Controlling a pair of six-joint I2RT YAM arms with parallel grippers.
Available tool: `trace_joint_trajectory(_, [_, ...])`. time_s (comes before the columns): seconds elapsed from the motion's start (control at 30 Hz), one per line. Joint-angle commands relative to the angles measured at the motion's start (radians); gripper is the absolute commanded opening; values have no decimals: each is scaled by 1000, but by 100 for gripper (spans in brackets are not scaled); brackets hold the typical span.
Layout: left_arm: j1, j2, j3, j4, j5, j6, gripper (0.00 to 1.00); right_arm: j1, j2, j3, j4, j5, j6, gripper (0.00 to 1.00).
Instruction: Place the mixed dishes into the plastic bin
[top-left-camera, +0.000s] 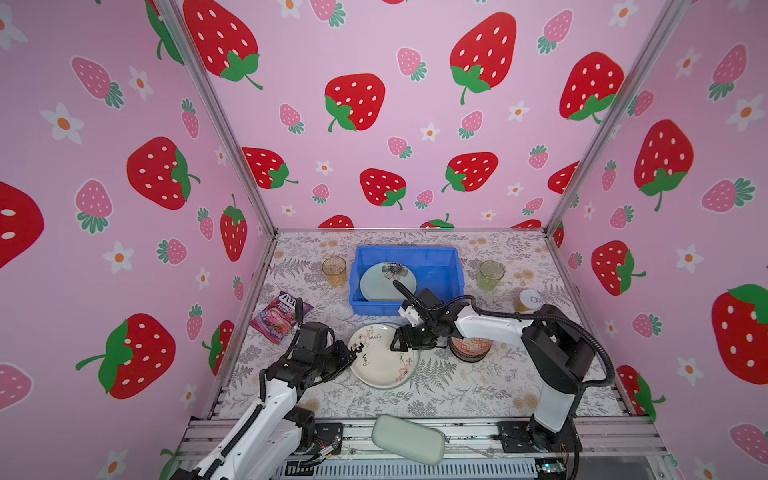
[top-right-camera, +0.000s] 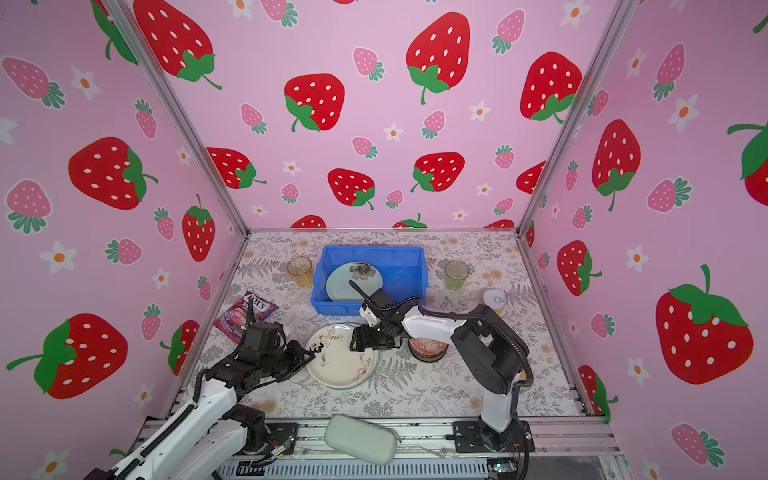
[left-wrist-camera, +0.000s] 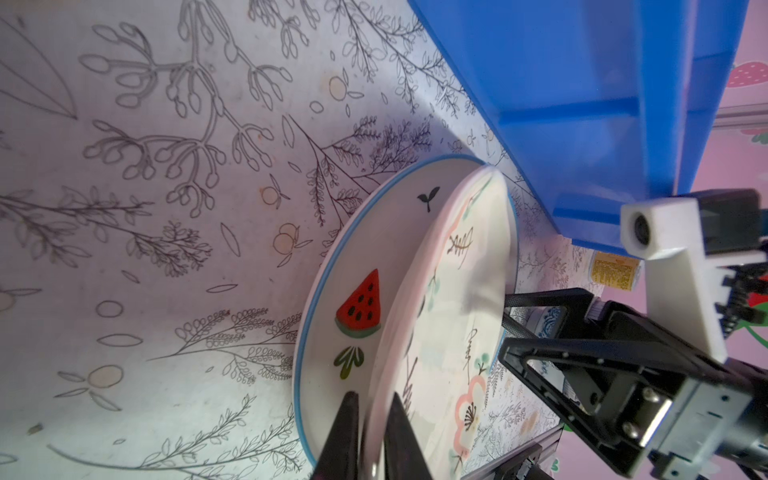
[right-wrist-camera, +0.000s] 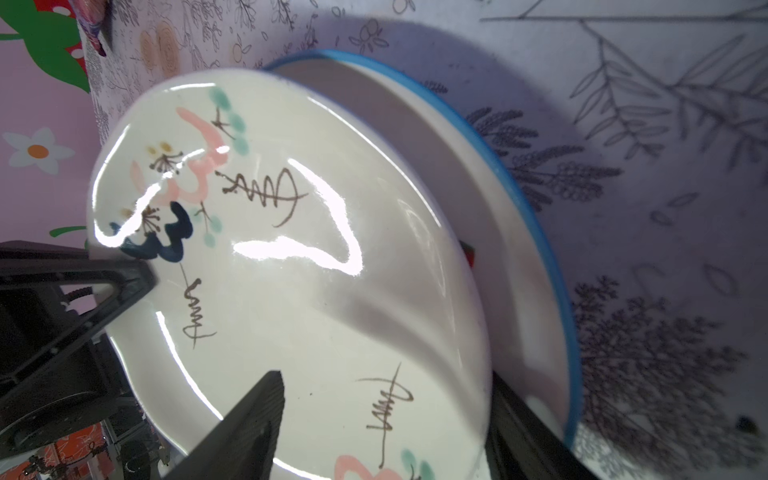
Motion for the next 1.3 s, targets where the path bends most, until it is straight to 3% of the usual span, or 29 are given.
trace_joint_trajectory(0.0, [-1, -13, 50, 60, 75, -11, 7, 25, 9, 46, 52, -75, -2, 75])
trace_joint_trajectory(0.07, [-1, -19, 50, 57, 72, -10, 0, 26, 8, 47, 50, -72, -4, 75])
trace_joint_trajectory(0.4, [7, -93, 27, 67, 56, -28, 0, 24, -3, 81, 23, -51, -12, 75])
trace_joint_trajectory(0.73, [44, -163, -13, 116, 114, -82, 0, -4, -67, 145, -81, 17, -52, 79])
trace_joint_trajectory(1.1, [100, -240, -5, 97, 232, -76, 0, -113, -221, 169, -232, 13, -69, 84])
trace_joint_trajectory(1.27, [112, -251, 18, 124, 279, -84, 0, -204, -283, 182, -297, -50, -90, 85])
